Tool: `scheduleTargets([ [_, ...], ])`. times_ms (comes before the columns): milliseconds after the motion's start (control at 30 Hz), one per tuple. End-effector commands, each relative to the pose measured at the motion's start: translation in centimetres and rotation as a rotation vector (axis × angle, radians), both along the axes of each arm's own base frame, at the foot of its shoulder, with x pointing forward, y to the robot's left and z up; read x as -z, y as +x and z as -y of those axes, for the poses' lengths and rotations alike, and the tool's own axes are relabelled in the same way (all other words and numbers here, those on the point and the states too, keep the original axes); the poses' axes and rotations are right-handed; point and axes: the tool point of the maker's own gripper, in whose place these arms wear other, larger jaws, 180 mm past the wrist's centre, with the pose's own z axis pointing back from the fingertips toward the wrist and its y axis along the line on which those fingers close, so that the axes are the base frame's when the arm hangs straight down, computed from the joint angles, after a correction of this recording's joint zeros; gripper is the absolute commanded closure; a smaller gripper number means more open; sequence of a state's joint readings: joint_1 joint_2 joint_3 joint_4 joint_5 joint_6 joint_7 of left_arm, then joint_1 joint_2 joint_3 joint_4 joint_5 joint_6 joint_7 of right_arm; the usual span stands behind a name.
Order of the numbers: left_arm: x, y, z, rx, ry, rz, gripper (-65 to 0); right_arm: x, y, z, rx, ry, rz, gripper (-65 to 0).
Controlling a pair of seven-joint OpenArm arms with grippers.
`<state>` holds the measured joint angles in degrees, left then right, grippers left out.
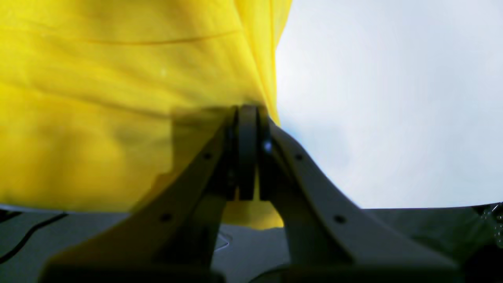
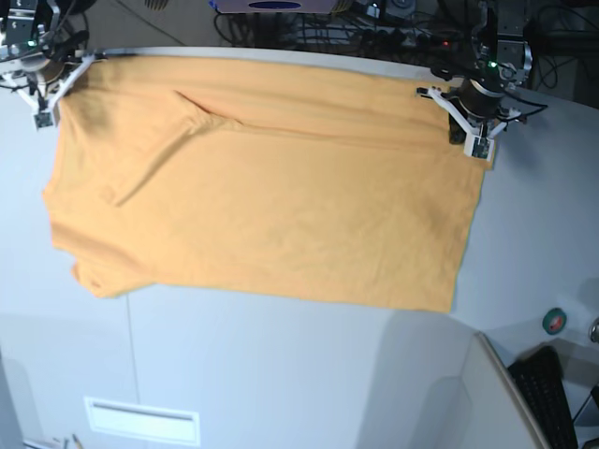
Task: Layout the t-shirt on the table in an organized manner, then fold the t-shirt properly
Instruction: 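Release the shirt edge and move the right gripper toward the hem corner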
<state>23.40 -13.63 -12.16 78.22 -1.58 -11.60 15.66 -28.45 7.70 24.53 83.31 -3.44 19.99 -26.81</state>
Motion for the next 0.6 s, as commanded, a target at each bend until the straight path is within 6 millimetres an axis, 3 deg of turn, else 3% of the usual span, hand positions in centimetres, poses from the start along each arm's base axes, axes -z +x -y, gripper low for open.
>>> scheduleTargets([
  [0, 0.6, -1.4, -0.8, -0.003, 0.035, -0.066, 0.0, 0.3, -2.2, 1.3, 0.010, -0.049, -0.093, 0.0],
  [200, 0.7, -1.9, -0.8, -0.001, 0.036, -0.075, 0.0, -1.3, 0.0, 1.3, -0.008, -0.070, -0.028, 0.0],
  [400, -1.4, -0.9, -0.2, 0.031, 0.046, -0.015, 0.0, -3.7, 2.6, 1.3, -0.032, -0.097, 0.056, 0.0],
  [567, -2.8, 0.4, 0.2, 0.032, 0.057, -0.016, 0.0, -6.5, 7.7, 1.2, -0.046, -0.116, 0.188, 0.0],
])
